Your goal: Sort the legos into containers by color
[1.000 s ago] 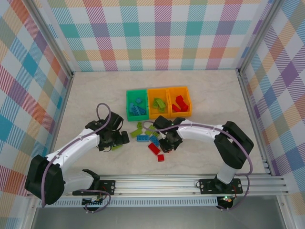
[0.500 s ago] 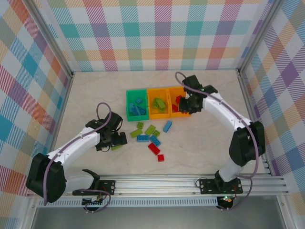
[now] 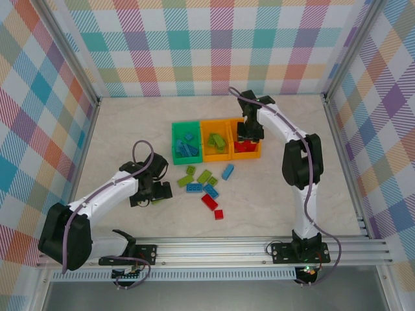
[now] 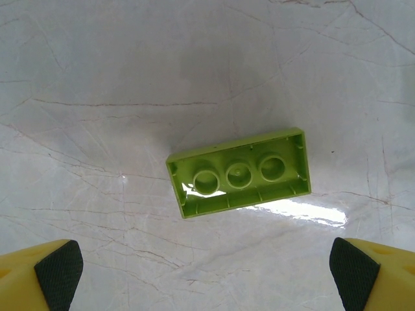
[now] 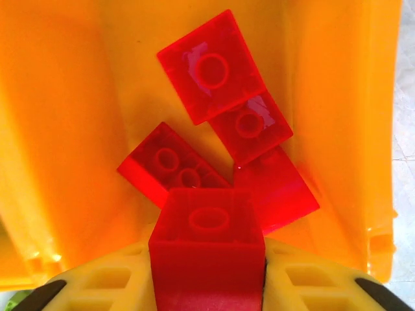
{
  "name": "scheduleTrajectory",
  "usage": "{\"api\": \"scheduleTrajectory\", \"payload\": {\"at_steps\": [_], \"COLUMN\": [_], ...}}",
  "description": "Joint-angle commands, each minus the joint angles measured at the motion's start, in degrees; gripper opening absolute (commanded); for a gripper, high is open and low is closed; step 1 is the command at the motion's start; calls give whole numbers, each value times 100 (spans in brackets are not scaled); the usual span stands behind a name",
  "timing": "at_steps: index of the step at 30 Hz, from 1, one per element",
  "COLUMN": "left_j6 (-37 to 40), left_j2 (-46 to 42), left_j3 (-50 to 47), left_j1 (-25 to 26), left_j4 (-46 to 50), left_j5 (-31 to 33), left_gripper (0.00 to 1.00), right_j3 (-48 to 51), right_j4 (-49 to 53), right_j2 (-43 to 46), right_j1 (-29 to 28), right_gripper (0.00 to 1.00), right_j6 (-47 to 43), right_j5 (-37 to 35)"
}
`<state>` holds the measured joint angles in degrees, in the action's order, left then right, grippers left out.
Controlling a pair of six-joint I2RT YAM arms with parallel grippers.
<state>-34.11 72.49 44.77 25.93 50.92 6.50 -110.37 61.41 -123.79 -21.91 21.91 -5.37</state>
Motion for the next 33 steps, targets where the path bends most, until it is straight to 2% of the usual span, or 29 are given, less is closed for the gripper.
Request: {"api": "scheduleTrajectory", "payload": {"at_steps": [1,2,4,5,7,11,15,26,31,33], "left_j6": [-242,-298,-506,-628,-811,-1087,-1229,-1438,-1420,-1324], "left_j2": [-1,6,74,133,302,626,869,972,1040,1089], "left_j3": [-111,-118,-136,-144,-165,-148,-132,-143,-271,-281], "left_j1": [-66,-72,-79,-105,-131,-142,-189,-255,-351,-394], "left_j4": [50,50,87,85,11,-336,-500,-798,-993,-1013], "left_j5": [-95,-96,-107,-142,-245,-474,-413,-403,-435,-417], "left_gripper": [100,100,100,100,100,100,100,99,90,81], "right_j3": [-301,-330,-396,-411,-421,-340,-190,151,170,193], "right_j4": [347,334,344,352,343,285,214,152,177,186], "right_j2": [-13,-19,-11,3,67,279,573,1152,1272,1316], "right_j1": [28,29,33,36,30,34,32,31,37,36], "right_gripper": [41,44,58,62,64,76,84,87,88,88], "right_j6": [109,119,129,137,136,134,129,28,-5,-3], "right_j5": [97,129,182,206,252,333,329,351,293,265]}}
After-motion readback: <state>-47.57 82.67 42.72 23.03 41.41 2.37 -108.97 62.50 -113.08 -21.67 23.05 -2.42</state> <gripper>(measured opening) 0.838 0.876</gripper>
